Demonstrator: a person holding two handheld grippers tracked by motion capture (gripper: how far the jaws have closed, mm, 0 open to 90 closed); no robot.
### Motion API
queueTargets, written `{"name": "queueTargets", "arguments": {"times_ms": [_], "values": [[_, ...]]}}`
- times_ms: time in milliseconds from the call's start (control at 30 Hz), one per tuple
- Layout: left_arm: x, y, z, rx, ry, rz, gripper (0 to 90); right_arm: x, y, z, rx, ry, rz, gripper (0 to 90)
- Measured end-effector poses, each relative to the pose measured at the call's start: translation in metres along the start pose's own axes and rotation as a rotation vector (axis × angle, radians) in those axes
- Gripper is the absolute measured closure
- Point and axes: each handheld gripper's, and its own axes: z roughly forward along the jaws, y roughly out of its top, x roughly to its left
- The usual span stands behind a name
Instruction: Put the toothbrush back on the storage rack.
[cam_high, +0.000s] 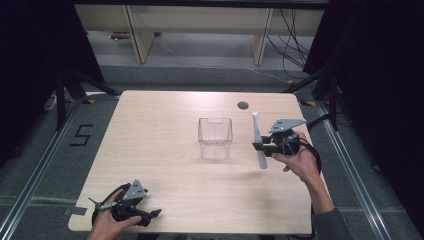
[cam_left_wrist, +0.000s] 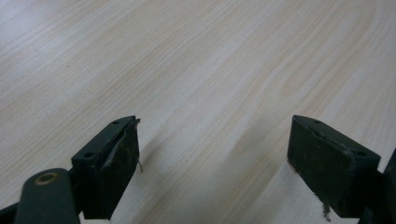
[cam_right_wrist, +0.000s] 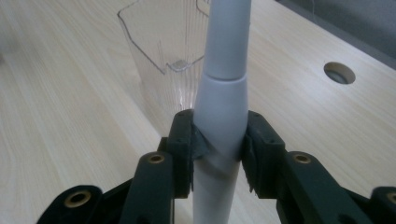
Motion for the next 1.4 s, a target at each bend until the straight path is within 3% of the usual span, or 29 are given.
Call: {"name": "queueTargets", "arguments": {"times_ms": [67,100,167,200,300,333,533,567,600,667,700,833,867,933,1000,1033,1367,1400], "values": [[0.0,0.0,0.0,-0.002,0.0,0.001,16.4,-0.002,0.001,0.001,-0.028,-0.012,-0.015,67.0],[0.0,0.0,0.0,-0.002,0.0,0.001,16.4,0.0,0.002,0.0,-0.022,-0.009,0.014,67.1],[0.0,0.001,0.0,-0.015,0.0,0.001,16.5,-0.001,0.002,0.001,-0.036,-0.004,-0.004,67.1],[0.0,0.001,0.0,-0.017,0.0,0.0,16.4,0.0,0.003,0.0,-0.055,-0.01,0.014,67.1],[-0.001,0.0,-0.001,-0.023,-0.008,-0.007,16.4,-0.003,0.006,-0.002,-0.087,-0.021,-0.007,67.0],[-0.001,0.001,-0.001,-0.023,-0.004,-0.003,16.4,-0.001,0.007,-0.003,-0.092,-0.014,0.018,67.1],[0.0,0.001,0.0,-0.02,-0.001,-0.002,16.4,-0.001,0.012,-0.006,-0.13,-0.024,0.034,67.0],[0.0,0.001,0.0,-0.021,-0.001,-0.001,16.4,-0.004,0.013,-0.006,-0.147,-0.039,0.007,67.0],[0.0,0.001,0.0,-0.021,-0.002,-0.002,16.4,-0.003,0.014,-0.005,-0.143,-0.022,0.025,67.0],[0.0,0.001,0.0,-0.017,-0.002,0.002,16.4,-0.003,0.015,-0.004,-0.164,-0.033,0.044,67.0],[0.0,0.0,0.0,-0.019,-0.004,-0.002,16.4,-0.005,0.016,-0.004,-0.173,-0.043,0.024,67.0],[0.001,0.001,0.0,-0.018,-0.005,-0.003,16.4,-0.005,0.019,-0.007,-0.177,-0.035,0.056,67.1],[0.0,0.001,0.0,-0.018,-0.005,-0.002,16.4,-0.006,0.021,-0.006,-0.199,-0.046,0.029,67.1],[0.0,0.001,0.0,-0.017,-0.005,-0.001,16.4,-0.003,0.024,-0.006,-0.2,-0.04,0.046,67.0],[0.001,0.001,0.001,-0.018,-0.004,-0.003,16.4,-0.004,0.026,-0.005,-0.219,-0.049,0.013,67.0],[0.001,0.001,0.001,-0.017,-0.004,-0.002,16.4,-0.001,0.027,-0.004,-0.217,-0.033,0.04,67.0],[0.001,0.001,0.0,-0.019,-0.004,-0.003,16.4,-0.002,0.041,-0.002,-0.235,-0.036,0.016,67.1],[0.001,0.001,0.0,-0.016,-0.006,-0.001,16.4,0.002,0.042,-0.002,-0.221,-0.023,0.059,67.0]]}}
